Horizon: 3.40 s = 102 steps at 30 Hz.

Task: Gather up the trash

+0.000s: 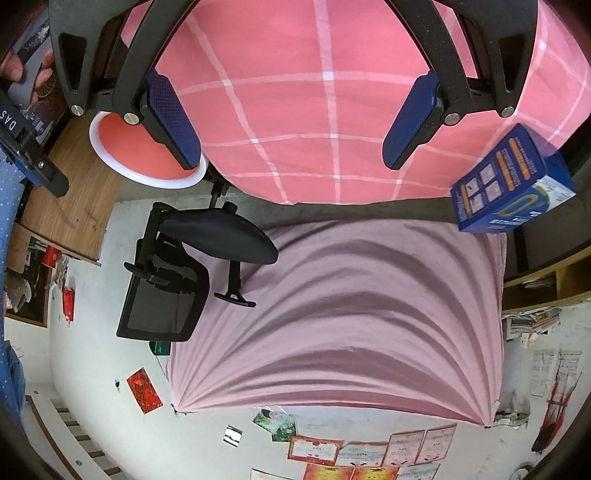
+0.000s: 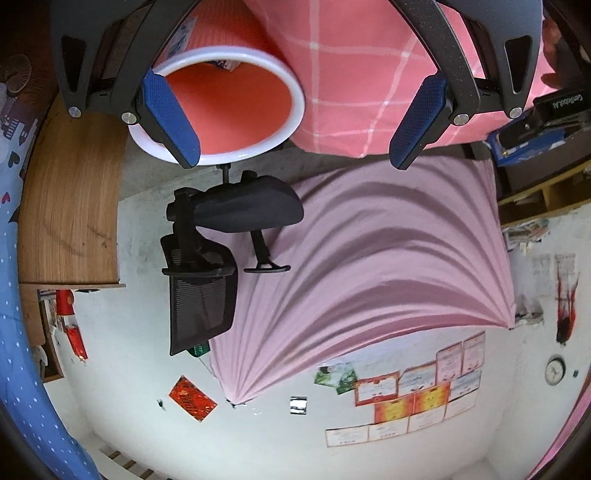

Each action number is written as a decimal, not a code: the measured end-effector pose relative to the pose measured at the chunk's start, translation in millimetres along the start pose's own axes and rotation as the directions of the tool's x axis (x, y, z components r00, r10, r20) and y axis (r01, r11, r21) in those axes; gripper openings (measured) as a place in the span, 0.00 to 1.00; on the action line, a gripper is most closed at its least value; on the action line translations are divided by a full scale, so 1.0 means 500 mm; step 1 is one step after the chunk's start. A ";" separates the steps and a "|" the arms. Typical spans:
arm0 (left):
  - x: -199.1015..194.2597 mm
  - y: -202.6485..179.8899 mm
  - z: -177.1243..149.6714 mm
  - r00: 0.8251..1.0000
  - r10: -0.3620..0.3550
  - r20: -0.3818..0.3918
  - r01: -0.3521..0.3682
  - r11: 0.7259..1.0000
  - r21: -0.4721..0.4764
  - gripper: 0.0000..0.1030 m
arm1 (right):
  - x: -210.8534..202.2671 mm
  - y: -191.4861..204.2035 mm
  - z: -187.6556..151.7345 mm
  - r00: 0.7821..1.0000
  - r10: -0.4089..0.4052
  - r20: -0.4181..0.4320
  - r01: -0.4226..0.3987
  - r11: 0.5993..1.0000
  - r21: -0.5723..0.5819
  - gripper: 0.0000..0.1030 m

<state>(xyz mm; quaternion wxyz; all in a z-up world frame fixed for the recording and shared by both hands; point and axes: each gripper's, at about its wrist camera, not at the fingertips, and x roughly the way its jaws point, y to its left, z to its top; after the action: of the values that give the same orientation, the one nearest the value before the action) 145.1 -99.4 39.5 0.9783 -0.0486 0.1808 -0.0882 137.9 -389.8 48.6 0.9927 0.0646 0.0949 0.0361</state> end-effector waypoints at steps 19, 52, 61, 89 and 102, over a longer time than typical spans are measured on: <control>-0.133 0.058 -0.041 1.000 0.028 0.010 -0.028 1.000 0.000 0.94 | -0.122 0.074 -0.030 1.000 -0.028 0.000 0.028 1.000 0.001 1.00; -0.237 0.161 -0.152 0.987 0.148 0.063 -0.145 0.988 -0.045 0.94 | -0.179 0.228 -0.125 0.999 -0.046 0.016 0.047 0.992 -0.119 1.00; -0.214 0.165 -0.166 0.985 0.167 0.045 -0.166 0.986 -0.027 0.94 | -0.161 0.242 -0.146 0.999 -0.042 -0.020 0.038 0.986 -0.160 1.00; -0.213 0.150 -0.180 0.984 0.170 0.054 -0.170 0.985 0.006 0.94 | -0.157 0.240 -0.146 0.999 -0.029 -0.030 0.025 0.989 -0.144 1.00; -0.213 0.148 -0.180 0.984 0.170 0.053 -0.171 0.985 0.008 0.94 | -0.157 0.242 -0.147 0.999 -0.030 -0.030 0.025 0.989 -0.143 1.00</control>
<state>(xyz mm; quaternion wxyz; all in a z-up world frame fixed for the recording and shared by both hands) 26.1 -12.5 -16.8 0.9870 -0.0292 0.1580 -0.0040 39.5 -267.9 7.9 0.9936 -0.0084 0.1087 0.0302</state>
